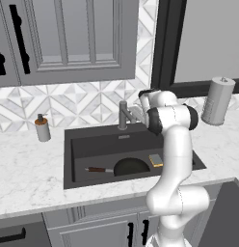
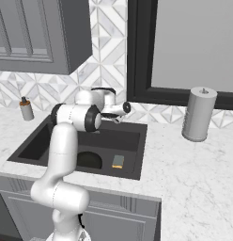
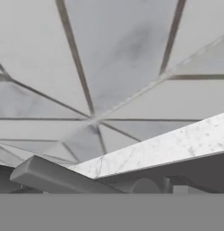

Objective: Pick the pan and sponge and place them into the sink. Then turn on the water.

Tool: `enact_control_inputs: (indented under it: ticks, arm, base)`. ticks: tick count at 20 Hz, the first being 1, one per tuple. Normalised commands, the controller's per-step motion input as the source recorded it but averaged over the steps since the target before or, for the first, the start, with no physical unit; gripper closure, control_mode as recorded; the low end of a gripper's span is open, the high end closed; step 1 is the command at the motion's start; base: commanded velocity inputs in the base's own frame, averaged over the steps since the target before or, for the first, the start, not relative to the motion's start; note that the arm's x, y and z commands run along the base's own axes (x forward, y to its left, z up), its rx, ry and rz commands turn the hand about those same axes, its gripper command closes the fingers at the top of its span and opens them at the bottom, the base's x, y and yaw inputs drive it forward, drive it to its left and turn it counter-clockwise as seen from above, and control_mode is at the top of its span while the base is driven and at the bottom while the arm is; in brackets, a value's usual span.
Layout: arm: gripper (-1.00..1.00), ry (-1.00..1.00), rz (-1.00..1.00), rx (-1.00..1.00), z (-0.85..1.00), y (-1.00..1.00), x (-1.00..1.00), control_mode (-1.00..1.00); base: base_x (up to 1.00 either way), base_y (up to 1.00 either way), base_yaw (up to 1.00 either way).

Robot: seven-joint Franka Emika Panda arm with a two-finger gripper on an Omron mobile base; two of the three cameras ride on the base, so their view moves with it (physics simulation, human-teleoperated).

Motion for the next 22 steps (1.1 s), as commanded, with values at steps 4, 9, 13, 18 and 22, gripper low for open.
enact_control_inputs:
  ticks: [4,9,13,18,22]
  arm:
    - [1.0,0.0,0.0,0.0,0.0,0.0,0.0,-1.0]
    - [1.0,0.0,-0.01,0.09,0.0,0.0,0.0,-1.0]
    - [1.0,0.0,-0.09,0.25,0.0,-0.1,0.0,-1.0]
    - [1.0,0.0,-0.1,0.28,0.0,-0.17,0.01,-1.0]
    - [1.0,0.02,-0.14,0.2,0.0,-0.14,0.1,-1.0]
  base:
    - [0.0,0.0,0.0]
    - [0.0,0.0,0.0]
    - [0.0,0.0,0.0]
    - [0.0,0.0,0.0]
    - [0.0,0.0,0.0]
